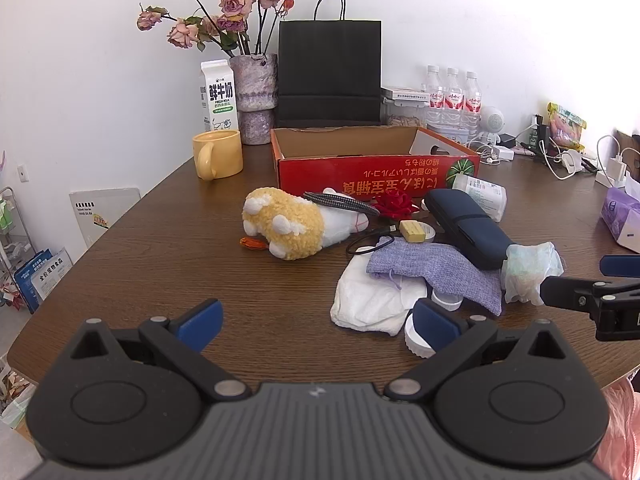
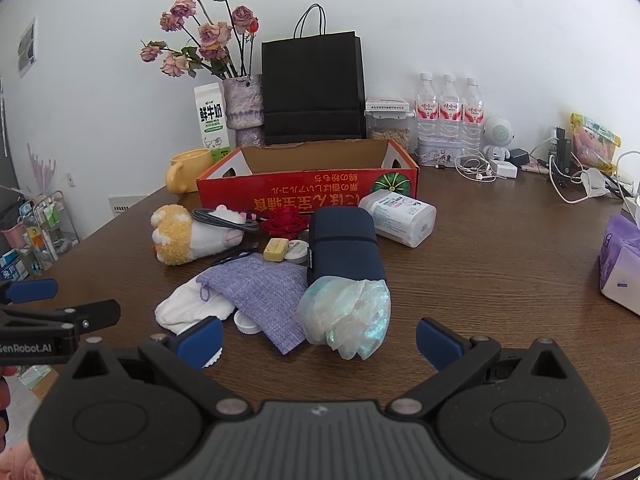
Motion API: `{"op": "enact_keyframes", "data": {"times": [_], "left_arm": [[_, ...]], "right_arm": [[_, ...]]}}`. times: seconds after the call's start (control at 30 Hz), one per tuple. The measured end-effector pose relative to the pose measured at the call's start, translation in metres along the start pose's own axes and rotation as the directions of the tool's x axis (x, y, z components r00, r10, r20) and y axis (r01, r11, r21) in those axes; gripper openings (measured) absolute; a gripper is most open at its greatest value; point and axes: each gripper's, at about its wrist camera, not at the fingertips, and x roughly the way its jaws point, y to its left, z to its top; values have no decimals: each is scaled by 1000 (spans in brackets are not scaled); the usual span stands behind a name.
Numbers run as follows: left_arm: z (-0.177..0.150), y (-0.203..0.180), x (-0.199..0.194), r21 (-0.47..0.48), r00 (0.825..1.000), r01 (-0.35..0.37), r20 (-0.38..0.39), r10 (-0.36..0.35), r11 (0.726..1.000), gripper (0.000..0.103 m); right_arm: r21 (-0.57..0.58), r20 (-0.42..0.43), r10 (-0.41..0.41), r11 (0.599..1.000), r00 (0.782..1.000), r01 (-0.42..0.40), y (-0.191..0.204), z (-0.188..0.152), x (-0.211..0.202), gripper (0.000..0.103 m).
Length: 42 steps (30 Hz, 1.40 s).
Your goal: Organize objects
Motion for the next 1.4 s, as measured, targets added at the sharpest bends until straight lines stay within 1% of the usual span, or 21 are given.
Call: {"op": "enact_keyframes", "data": {"times": [1.4], "left_arm": [[-3,-1,1,0,1000,-6,-9,6,1000,103]], "right_arm": [[-8,1,4,1000,1000,-4,2,-1,-1,103]]}}
